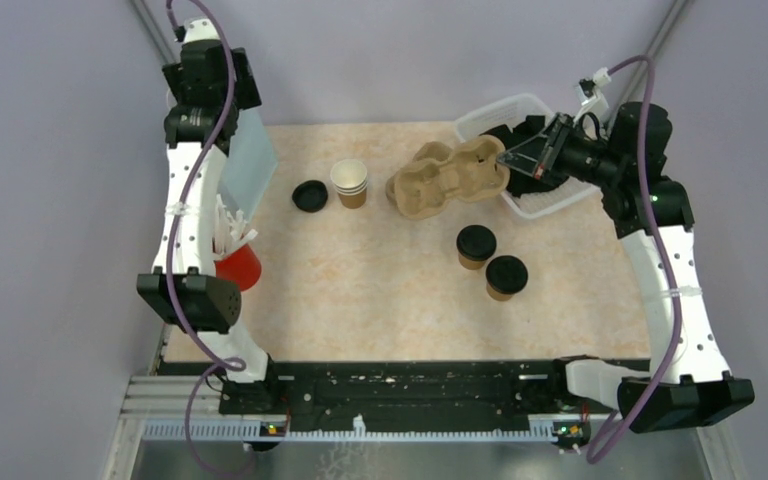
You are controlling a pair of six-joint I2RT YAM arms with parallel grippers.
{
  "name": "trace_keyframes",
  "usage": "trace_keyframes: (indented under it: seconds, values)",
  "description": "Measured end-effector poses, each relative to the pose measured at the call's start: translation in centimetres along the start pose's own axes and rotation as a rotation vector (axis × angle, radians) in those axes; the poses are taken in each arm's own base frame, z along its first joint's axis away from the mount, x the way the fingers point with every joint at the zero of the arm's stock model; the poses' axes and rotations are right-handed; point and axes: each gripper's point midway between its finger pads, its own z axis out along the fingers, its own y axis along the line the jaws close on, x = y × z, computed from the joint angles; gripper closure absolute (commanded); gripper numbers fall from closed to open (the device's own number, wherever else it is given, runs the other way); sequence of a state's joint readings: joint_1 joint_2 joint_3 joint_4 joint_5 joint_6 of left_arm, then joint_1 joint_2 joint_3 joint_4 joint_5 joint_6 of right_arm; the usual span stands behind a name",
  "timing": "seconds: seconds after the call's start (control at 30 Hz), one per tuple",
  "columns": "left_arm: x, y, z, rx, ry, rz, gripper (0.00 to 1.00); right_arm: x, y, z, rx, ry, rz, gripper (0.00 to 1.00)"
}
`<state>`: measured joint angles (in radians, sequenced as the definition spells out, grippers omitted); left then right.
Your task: Pack the takeout coffee
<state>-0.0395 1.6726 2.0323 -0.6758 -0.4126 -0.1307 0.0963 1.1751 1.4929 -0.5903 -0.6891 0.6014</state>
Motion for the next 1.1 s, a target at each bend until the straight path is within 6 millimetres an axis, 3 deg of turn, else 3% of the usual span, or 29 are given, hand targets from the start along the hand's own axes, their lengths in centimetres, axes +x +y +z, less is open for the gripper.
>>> trace_keyframes:
  seconds: [0.17,0.3,0.5,0.63,0.77,0.87,0.97,1.1]
  values:
    - [0.0,3.2,4.2,-0.045,0.033,0.001,0.01,1.0,-0.5,0.5,0.009,0.04,0.011,1.0]
    - [1.2,5.3,5.8,-0.039,0.072,-0.008,0.08,1.4,-0.8,0.9,0.006,0.058,0.021,1.0]
    - [1.6,3.6,6.2,0.054,0.083,0.006,0.17,1.4,-1.4,1.6,0.009,0.072,0.041,1.0]
    - [1.6,2.5,6.3,0.107,0.081,0.009,0.02,1.4,-1.5,1.8,0.005,0.068,0.046,1.0]
    - [1.9,1.5,6.2,0.16,0.091,-0.001,0.01,1.9,-2.2,2.2,0.01,0.074,0.069,1.0]
    - [3.3,1.1,6.2,0.189,0.125,0.003,0.01,2.3,-2.6,2.4,0.017,0.083,0.09,1.0]
    - [4.7,1.1,6.3,0.193,0.158,0.015,0.07,2.6,-3.0,2.7,0.014,0.085,0.105,1.0]
    - [5.0,1.3,6.4,0.185,0.162,0.037,0.19,3.1,-3.3,3.0,0.011,0.092,0.13,1.0]
